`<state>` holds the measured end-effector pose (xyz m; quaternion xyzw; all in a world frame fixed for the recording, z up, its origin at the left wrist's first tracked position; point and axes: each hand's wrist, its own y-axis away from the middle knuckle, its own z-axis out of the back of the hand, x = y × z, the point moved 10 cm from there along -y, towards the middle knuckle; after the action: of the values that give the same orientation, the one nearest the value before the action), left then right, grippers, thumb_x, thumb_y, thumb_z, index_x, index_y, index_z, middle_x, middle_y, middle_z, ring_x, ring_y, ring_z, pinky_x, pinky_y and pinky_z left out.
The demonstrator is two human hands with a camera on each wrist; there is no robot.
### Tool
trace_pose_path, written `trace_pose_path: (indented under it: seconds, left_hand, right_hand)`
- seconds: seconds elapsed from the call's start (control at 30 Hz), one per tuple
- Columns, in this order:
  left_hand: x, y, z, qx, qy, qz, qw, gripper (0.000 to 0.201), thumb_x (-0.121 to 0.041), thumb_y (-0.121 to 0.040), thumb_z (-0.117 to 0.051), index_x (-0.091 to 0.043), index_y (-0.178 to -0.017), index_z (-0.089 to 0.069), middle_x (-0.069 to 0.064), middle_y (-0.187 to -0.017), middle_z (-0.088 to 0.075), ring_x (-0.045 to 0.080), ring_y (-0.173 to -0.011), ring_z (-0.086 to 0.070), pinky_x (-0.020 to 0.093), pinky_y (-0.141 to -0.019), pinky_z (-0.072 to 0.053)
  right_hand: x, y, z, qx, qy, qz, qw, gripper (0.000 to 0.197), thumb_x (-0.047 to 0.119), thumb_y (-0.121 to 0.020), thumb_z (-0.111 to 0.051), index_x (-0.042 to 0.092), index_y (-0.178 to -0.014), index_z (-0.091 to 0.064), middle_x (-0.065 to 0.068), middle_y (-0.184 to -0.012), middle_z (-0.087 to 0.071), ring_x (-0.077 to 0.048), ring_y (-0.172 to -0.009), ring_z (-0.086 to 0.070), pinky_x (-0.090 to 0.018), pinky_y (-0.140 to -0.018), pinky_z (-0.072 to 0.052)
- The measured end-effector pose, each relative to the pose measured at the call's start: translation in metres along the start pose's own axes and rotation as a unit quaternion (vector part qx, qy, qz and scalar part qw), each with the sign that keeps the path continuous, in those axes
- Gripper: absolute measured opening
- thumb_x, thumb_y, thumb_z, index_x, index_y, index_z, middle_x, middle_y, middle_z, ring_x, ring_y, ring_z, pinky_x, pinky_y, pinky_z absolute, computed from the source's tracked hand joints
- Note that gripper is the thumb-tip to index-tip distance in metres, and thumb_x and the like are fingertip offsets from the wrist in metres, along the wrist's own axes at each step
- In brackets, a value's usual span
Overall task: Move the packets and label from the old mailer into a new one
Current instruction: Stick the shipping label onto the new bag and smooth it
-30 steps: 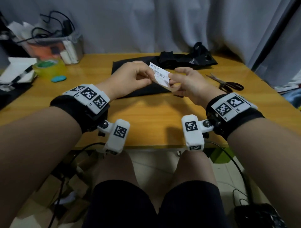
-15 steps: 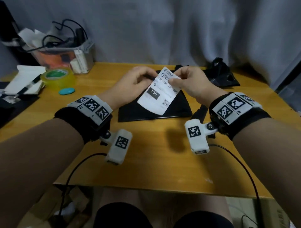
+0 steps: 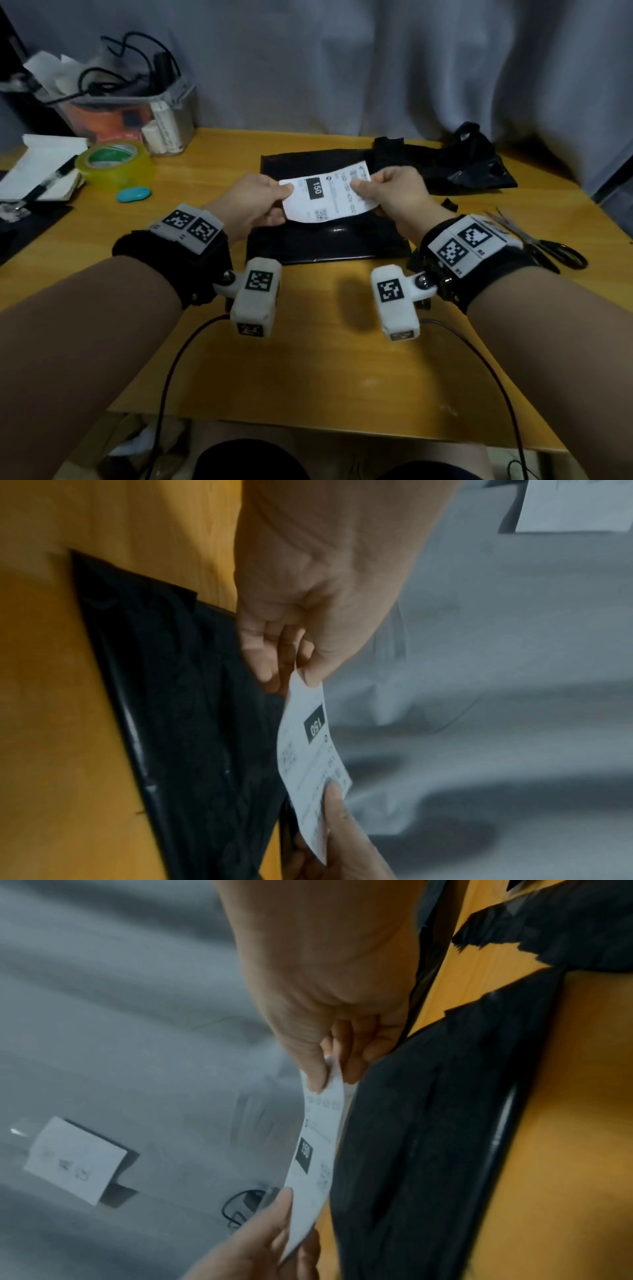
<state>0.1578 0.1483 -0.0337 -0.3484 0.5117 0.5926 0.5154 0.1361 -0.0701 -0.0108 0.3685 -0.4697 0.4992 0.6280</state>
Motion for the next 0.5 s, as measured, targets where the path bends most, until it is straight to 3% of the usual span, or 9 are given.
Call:
trace_pose_path:
  seconds: [0.07,0.2,0.33,0.43,0.5]
  left_hand:
    - [0.007,-0.001,-0.004,-0.01,-0.043,0.004,0.999,0.019,-0.02,-0.097,-0.05,-0.012,-0.079,-0.046,0.004,-0.073,-0.057,0.004,-0.04,-0.055,0.016,-0.045,-0.051]
    - [0.017,-0.002,-0.014,-0.014,-0.142,-0.001,0.99,0.019,-0.022,-0.097,-0.048,-0.009,-0.086,-0.039,0.006,-0.073,-0.051,0.011,-0.052,-0.053,0.014,-0.035,-0.043]
    - [0.023,-0.005,-0.021,-0.003,-0.196,-0.001,0.981,0.027,-0.02,-0.094,-0.054,-0.013,-0.073,-0.038,0.005,-0.066,-0.052,0.011,-0.051,-0.048,0.02,-0.043,-0.04]
    - [0.023,-0.005,-0.025,0.0,-0.224,-0.006,0.975,0.026,-0.02,-0.093,-0.055,-0.014,-0.073,-0.041,0.004,-0.065,-0.052,0.011,-0.05,-0.048,0.021,-0.044,-0.04]
    - [0.024,-0.006,-0.027,0.001,-0.243,-0.006,0.97,0.022,-0.021,-0.093,-0.056,-0.012,-0.077,-0.043,0.004,-0.066,-0.052,0.012,-0.05,-0.048,0.023,-0.045,-0.039]
  right_hand:
    - [-0.017,-0.005,-0.004,-0.009,0.061,-0.025,0.998,0.033,0.014,-0.08,-0.074,0.013,-0.058,-0.05,-0.004,-0.066,-0.063,-0.013,-0.059,-0.061,-0.026,-0.058,-0.051]
    - [-0.035,-0.011,-0.009,-0.011,0.19,-0.054,0.98,0.038,0.024,-0.079,-0.075,0.016,-0.057,-0.045,-0.009,-0.074,-0.064,-0.026,-0.077,-0.064,-0.037,-0.075,-0.053]
    - [-0.046,-0.012,-0.008,-0.009,0.254,-0.076,0.964,0.035,0.031,-0.08,-0.073,0.013,-0.061,-0.05,-0.003,-0.067,-0.056,-0.02,-0.074,-0.056,-0.027,-0.059,-0.041]
    - [-0.049,-0.011,-0.008,-0.009,0.278,-0.077,0.957,0.031,0.034,-0.079,-0.073,0.005,-0.084,-0.064,-0.006,-0.078,-0.061,-0.021,-0.076,-0.058,-0.026,-0.049,-0.036]
    - [-0.052,-0.01,-0.009,-0.008,0.285,-0.08,0.955,0.033,0.035,-0.079,-0.073,0.004,-0.089,-0.065,-0.007,-0.081,-0.062,-0.021,-0.075,-0.058,-0.025,-0.046,-0.035]
